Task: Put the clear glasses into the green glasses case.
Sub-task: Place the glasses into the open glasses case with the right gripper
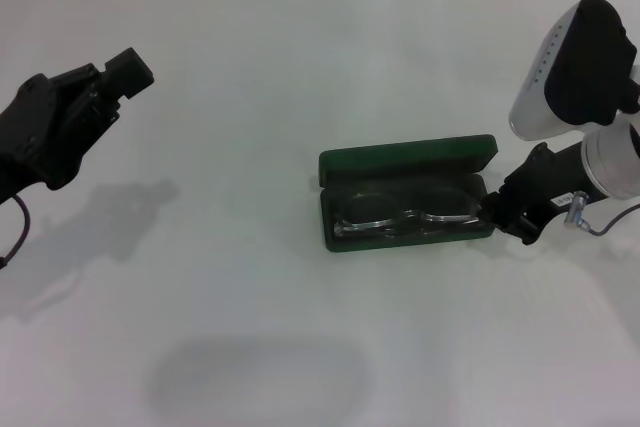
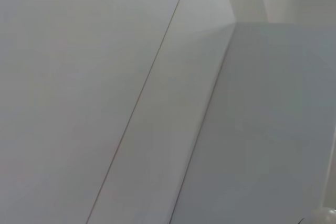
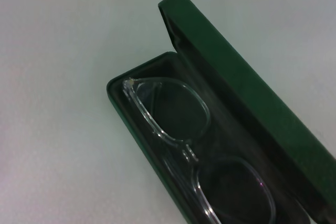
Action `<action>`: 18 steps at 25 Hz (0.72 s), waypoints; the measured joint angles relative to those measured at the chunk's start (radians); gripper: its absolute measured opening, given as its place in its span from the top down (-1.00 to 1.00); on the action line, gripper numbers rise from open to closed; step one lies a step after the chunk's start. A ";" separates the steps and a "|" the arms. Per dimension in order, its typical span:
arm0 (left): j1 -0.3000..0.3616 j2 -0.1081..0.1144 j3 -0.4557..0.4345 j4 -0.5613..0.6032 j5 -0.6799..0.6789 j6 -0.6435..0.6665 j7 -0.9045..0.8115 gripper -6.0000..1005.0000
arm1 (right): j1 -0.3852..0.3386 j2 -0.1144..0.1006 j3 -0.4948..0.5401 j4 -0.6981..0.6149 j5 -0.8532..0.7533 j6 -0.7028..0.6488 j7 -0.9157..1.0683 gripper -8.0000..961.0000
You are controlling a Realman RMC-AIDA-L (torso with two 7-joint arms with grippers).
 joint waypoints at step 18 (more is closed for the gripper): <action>0.001 0.000 -0.001 0.000 0.000 0.000 0.000 0.93 | -0.007 0.003 -0.012 -0.019 0.009 0.022 -0.006 0.78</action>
